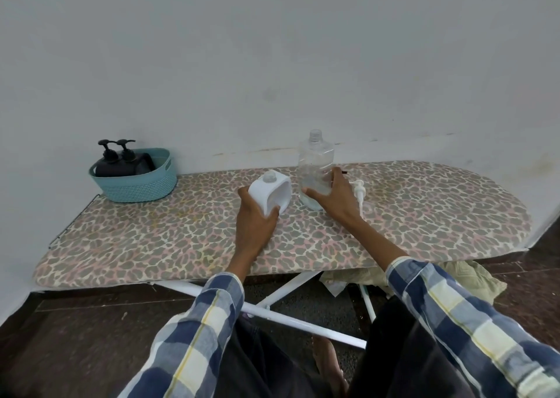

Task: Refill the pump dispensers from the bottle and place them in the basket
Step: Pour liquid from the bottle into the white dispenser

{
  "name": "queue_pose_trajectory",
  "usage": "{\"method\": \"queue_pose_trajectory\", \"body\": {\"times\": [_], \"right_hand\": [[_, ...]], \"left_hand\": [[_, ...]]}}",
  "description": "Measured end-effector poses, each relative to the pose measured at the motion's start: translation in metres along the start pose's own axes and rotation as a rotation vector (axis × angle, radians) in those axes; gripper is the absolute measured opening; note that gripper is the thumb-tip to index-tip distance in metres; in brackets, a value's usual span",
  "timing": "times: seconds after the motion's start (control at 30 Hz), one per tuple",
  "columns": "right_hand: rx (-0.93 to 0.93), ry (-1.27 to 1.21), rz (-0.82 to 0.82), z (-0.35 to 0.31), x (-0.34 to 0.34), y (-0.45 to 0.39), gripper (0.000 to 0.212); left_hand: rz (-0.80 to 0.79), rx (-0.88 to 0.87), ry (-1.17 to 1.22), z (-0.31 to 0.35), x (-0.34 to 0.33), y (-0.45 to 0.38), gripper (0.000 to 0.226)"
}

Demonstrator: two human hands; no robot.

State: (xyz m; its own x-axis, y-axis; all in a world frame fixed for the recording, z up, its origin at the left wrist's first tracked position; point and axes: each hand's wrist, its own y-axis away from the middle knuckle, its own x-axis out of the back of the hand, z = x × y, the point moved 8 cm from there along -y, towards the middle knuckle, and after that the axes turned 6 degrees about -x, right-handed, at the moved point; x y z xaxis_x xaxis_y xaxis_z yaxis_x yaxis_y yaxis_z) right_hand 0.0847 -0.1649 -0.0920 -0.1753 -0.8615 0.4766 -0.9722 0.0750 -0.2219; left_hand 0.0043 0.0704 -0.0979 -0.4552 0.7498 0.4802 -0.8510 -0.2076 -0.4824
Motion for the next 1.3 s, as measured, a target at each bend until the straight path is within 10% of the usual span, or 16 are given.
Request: {"method": "queue_pose_trajectory", "body": {"times": [0.57,1.3], "right_hand": [[0.316,0.117,0.099,-0.016,0.036,-0.020,0.068],[0.390,0.195,0.353,0.017,0.047,-0.037,0.081]], "left_hand": [[0.072,0.262,0.500,-0.039,0.008,-0.023,0.056],[-0.092,-0.092,0.261,-0.038,-0.031,-0.063,0.066]]}}
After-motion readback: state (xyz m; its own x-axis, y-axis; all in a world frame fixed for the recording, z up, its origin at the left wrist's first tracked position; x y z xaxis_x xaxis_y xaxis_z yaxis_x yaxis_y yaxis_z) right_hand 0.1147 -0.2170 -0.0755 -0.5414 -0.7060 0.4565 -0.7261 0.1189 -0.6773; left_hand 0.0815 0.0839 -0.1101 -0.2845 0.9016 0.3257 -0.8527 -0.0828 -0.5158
